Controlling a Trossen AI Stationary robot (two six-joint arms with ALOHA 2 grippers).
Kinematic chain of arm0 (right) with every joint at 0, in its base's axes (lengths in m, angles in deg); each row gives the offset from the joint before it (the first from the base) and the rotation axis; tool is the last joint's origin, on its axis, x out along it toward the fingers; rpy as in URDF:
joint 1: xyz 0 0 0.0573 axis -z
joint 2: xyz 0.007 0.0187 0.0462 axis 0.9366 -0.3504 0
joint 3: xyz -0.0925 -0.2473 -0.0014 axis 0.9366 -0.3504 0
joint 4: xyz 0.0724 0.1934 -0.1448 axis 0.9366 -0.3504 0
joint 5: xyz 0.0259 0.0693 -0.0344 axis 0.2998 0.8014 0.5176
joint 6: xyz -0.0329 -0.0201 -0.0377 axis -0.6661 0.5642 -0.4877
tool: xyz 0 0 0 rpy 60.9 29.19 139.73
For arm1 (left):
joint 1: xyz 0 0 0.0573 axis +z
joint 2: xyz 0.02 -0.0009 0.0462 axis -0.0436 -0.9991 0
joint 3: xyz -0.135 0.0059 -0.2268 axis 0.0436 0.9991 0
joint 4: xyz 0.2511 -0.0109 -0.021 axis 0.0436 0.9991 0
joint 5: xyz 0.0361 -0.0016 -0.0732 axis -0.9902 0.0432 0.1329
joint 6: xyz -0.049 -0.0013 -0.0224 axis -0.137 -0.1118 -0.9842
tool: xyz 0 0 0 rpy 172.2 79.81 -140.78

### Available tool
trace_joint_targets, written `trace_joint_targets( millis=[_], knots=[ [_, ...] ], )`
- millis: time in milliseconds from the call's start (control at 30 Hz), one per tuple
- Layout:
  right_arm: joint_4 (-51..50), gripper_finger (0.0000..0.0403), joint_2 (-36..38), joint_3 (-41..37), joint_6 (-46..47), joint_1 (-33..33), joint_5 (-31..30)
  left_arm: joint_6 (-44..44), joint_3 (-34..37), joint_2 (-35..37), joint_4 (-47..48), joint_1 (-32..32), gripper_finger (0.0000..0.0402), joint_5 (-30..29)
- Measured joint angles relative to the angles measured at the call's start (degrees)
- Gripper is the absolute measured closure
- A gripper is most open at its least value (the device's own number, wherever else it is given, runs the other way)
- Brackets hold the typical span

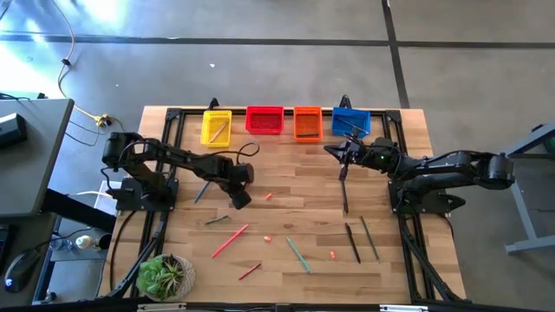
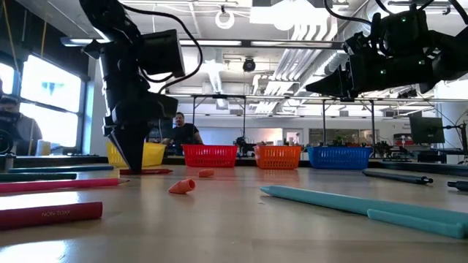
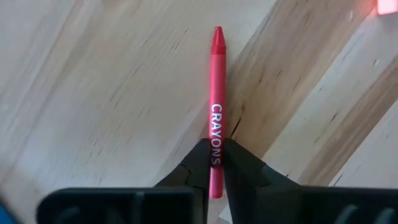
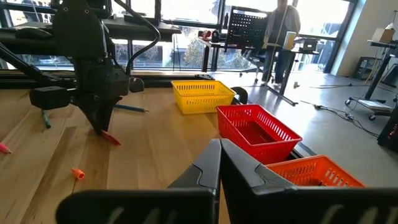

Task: Sort crayons/erasers/pens/pencils in bins
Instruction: Put the top red crayon into the orange basket

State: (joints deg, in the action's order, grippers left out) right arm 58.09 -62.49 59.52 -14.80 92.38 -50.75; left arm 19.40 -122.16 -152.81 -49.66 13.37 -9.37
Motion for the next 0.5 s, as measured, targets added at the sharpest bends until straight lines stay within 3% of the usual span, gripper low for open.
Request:
trace_joint_targets(
  millis=[500],
  knots=[
    [-0.2,0.0402,0.0,0.0,-0.4,0.0,0.0,-0.6,-4.6,0.6,-3.6,0.4,0.0396,-2.2]
  ],
)
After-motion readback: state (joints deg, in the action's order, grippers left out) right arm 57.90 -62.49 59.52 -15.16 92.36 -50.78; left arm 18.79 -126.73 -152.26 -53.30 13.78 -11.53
